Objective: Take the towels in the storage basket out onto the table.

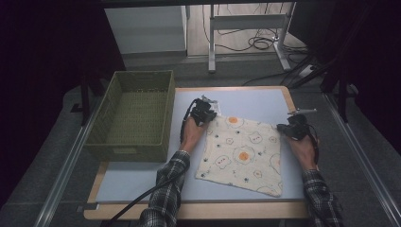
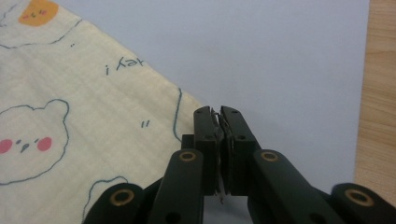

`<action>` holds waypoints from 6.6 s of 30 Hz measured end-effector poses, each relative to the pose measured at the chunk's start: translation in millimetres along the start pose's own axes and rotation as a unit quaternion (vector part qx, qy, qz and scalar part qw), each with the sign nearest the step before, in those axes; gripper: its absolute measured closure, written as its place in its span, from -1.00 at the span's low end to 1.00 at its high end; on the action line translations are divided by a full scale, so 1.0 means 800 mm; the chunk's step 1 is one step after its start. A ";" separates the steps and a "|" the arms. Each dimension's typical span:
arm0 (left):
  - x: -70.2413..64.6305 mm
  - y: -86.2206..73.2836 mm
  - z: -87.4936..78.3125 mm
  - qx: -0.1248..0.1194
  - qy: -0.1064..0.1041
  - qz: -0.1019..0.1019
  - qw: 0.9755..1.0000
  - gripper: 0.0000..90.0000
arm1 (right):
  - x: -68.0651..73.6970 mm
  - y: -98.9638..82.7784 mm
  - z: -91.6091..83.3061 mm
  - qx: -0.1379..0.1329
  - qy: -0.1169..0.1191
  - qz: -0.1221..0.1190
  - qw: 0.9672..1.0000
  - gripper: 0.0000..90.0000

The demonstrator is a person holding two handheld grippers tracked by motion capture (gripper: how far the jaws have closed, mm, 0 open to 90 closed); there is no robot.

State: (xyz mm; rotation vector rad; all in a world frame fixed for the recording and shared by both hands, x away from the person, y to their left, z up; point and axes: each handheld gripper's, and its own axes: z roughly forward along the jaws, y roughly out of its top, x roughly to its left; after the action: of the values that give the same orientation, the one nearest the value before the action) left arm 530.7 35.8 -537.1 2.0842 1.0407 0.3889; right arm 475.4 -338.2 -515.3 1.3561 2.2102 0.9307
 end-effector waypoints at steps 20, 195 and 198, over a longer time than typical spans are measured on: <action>-0.014 -0.011 -0.066 -0.051 0.038 0.017 0.998 0.96 | 0.007 0.025 -0.044 -0.059 0.020 -0.011 0.998 0.94; -0.062 -0.125 -0.120 -0.008 -0.025 -0.017 1.000 0.13 | 0.249 -0.074 -0.063 0.013 0.254 -0.154 0.955 0.54; -0.062 -0.125 -0.120 -0.008 -0.024 -0.019 0.999 0.15 | 0.264 -0.073 -0.057 0.018 0.263 -0.161 0.951 0.53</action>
State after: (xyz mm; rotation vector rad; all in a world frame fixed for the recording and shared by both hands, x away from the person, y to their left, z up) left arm 391.6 82.9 -544.4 2.0471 1.0426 0.3251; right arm 312.8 -183.9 -520.9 0.7724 2.7379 1.2332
